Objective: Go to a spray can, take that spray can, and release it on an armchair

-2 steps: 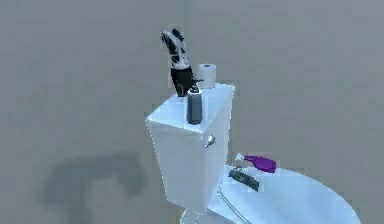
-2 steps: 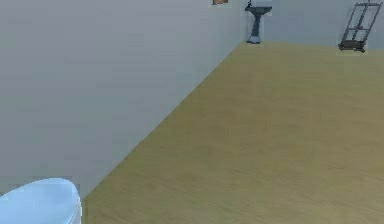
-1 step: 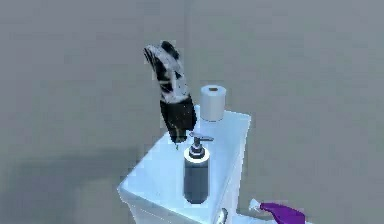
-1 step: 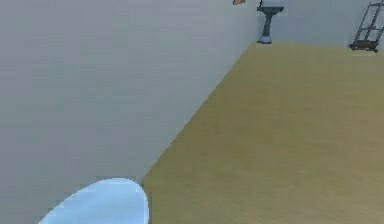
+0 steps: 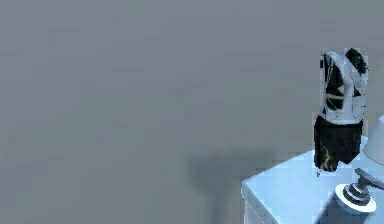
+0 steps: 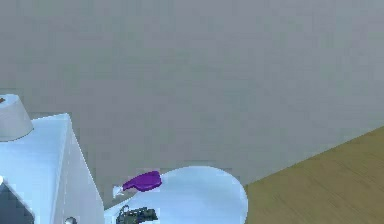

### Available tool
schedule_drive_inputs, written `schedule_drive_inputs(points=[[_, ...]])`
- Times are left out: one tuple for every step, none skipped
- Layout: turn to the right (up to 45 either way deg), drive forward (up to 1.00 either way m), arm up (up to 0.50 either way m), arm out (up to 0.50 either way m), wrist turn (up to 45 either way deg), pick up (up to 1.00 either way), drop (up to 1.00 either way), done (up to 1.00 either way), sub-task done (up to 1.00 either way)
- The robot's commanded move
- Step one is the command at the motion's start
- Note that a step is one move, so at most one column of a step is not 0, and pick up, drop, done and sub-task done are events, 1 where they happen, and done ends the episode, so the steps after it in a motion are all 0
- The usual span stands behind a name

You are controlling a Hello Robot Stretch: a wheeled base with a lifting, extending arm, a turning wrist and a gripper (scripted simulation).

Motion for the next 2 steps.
schedule_drive_inputs(points=[[0.0, 0.00, 0.50, 0.00, 0.0, 0.00, 0.00, 0.00, 0.00], [0.0, 0.00, 0.18, 0.00, 0.0, 0.00, 0.00, 0.00, 0.00]])
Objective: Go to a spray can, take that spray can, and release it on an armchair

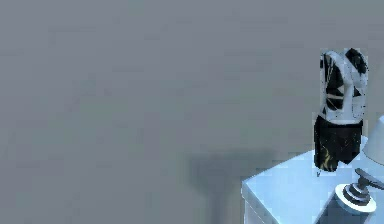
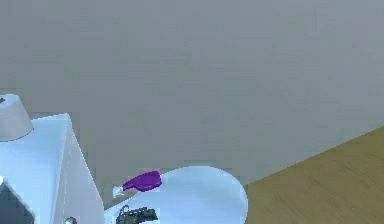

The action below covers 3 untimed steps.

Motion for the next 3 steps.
schedule_drive_inputs(points=[[0.0, 0.00, 0.00, 0.38, 0.0, 0.00, 0.00, 0.00, 0.00], [0.0, 0.00, 0.00, 0.00, 45.0, 0.00, 0.00, 0.00, 0.00], [0.0, 0.00, 0.00, 0.00, 45.0, 0.00, 0.00, 0.00, 0.00]])
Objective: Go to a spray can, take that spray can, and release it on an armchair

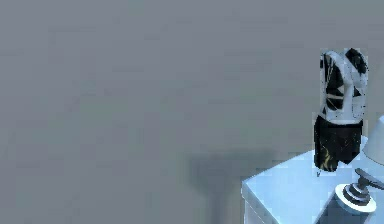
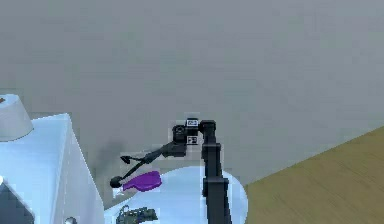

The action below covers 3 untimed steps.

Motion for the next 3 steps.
schedule_drive_inputs(points=[[0.0, 0.00, 0.00, 0.00, 3.0, 0.00, 0.00, 0.00, 0.00], [0.0, 0.00, -0.30, 0.00, 0.0, 0.00, 0.00, 0.00, 0.00], [0.0, 0.00, 0.00, 0.00, 0.0, 1.00, 0.00, 0.00, 0.00]])
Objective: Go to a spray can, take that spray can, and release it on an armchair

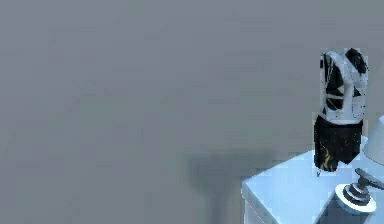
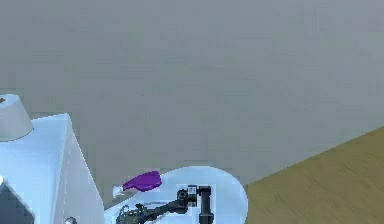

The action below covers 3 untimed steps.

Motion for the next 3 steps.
schedule_drive_inputs(points=[[0.0, 0.00, 0.10, 0.00, 0.0, 0.00, 0.00, 0.00, 0.00], [0.0, 0.00, 0.40, 0.00, 0.0, 0.00, 0.00, 0.00, 0.00], [0.0, 0.00, 0.00, 0.00, -42.0, 0.00, 0.00, 0.00, 0.00]])
